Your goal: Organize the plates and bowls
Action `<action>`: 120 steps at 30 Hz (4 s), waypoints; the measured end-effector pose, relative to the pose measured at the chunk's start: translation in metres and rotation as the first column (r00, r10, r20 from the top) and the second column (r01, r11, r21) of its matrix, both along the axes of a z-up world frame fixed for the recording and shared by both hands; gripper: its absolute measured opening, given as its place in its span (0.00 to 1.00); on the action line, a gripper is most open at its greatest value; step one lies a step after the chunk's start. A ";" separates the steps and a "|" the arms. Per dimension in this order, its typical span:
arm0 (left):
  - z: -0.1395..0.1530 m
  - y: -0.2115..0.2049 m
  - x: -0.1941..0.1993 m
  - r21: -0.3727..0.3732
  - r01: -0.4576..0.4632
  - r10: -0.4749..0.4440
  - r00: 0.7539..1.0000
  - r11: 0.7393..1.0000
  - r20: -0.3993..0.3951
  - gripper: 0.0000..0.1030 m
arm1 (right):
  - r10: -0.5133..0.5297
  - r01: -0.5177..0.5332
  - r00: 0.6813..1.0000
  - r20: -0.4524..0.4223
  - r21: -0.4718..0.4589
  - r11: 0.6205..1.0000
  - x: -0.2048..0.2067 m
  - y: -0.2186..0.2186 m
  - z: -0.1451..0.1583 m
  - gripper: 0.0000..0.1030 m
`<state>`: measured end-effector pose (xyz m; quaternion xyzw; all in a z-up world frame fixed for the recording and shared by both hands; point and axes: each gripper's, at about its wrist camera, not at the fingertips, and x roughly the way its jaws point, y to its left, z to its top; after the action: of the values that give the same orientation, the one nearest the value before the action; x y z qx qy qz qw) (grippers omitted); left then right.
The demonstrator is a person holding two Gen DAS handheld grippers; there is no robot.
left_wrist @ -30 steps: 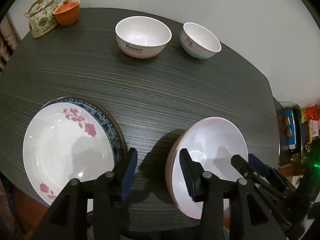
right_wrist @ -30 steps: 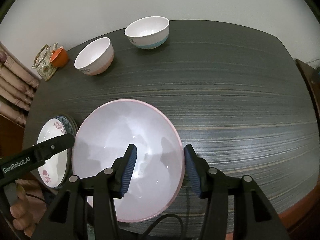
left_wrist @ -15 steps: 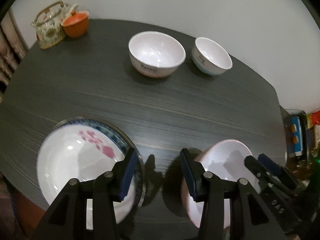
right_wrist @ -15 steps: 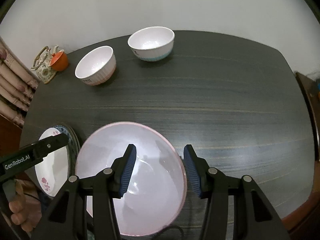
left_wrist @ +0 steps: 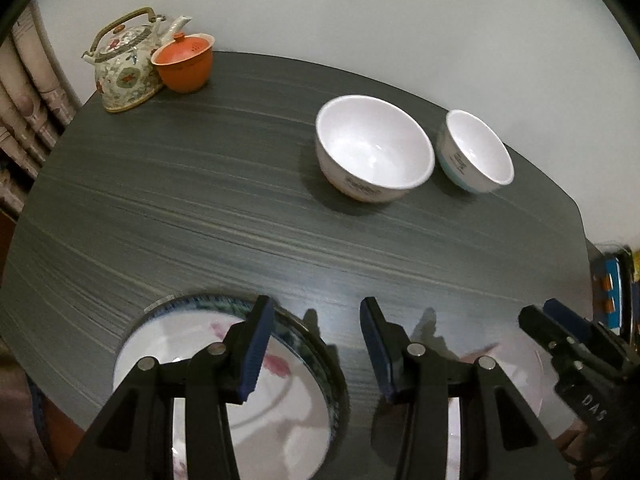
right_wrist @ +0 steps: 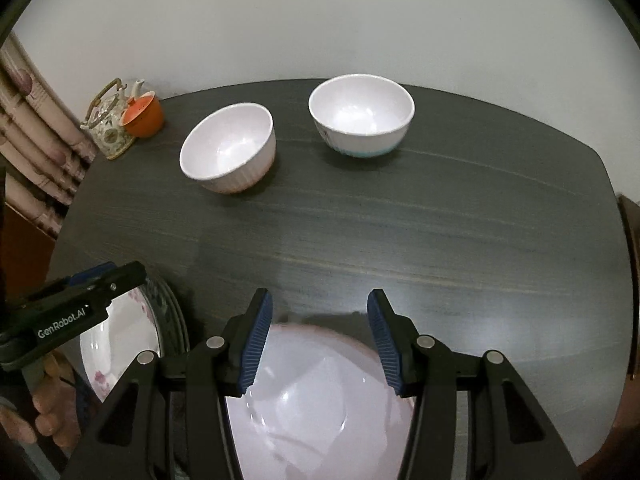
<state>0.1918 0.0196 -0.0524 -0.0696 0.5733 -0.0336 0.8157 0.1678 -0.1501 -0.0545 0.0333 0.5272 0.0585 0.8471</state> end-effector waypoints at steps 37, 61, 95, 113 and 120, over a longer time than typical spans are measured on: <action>-0.058 0.016 0.145 -0.230 -0.126 0.105 0.989 0.965 -0.100 0.44 | 0.060 -0.033 0.984 -0.166 0.162 0.986 0.169 0.044 -0.054 0.42; -0.027 -0.036 0.119 -0.198 -0.025 0.017 0.999 0.980 -0.044 0.16 | 0.039 -0.018 0.992 -0.119 0.178 0.984 0.144 0.037 -0.024 0.16; 0.055 -0.103 -0.067 -0.164 0.148 -0.148 0.989 0.975 0.012 0.16 | -0.112 0.121 0.992 -0.051 0.219 0.968 -0.060 -0.030 0.045 0.16; 0.016 -0.102 -0.096 -0.112 0.129 -0.137 0.989 0.985 -0.064 0.16 | -0.130 0.155 0.984 -0.125 0.214 0.965 -0.102 -0.019 -0.002 0.17; 0.007 -0.103 -0.094 -0.091 0.128 -0.136 0.987 0.988 -0.082 0.16 | -0.128 0.159 0.980 -0.154 0.208 0.965 -0.103 -0.023 -0.014 0.17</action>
<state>0.0979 -0.0831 -0.0450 -0.0676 0.6099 -0.1089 0.7821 0.0648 -0.1728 -0.0688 0.1687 0.5714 0.0522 0.8015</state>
